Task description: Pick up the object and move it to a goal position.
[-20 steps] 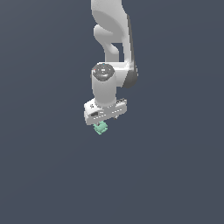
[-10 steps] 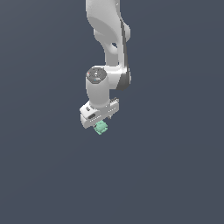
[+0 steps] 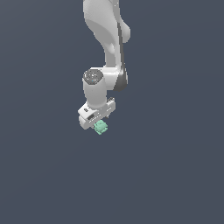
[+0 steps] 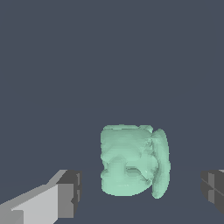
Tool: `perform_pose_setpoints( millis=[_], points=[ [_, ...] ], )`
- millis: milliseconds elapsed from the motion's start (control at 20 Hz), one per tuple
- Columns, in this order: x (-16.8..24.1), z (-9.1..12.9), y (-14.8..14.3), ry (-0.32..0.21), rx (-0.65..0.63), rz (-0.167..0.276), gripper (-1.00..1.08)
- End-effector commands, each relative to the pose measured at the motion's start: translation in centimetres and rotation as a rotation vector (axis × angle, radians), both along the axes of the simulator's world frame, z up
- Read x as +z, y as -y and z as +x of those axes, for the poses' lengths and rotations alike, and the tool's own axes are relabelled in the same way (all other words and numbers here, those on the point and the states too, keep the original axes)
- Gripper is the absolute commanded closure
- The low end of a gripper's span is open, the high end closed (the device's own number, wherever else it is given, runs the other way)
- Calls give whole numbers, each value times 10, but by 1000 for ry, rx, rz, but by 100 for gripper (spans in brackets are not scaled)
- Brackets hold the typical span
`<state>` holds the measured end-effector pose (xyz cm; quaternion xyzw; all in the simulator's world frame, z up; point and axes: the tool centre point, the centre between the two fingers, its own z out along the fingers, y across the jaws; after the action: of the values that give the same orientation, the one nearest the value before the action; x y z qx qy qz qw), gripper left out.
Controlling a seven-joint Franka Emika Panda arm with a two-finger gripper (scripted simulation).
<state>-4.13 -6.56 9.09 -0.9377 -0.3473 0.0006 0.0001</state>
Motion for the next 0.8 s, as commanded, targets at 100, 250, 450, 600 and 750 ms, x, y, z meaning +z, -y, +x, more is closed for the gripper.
perform_pose_setpoints(
  millis=[100,250,450,600,750],
  points=[
    [-1,-1,1,1,15,0,-92],
    [-2,-1,1,1,11,0,-92],
    [-13,-1,1,1,11,0,-92],
    [-28,-2,1,1,13,0,-92],
    [-41,-2,1,1,14,0,-92]
  ],
)
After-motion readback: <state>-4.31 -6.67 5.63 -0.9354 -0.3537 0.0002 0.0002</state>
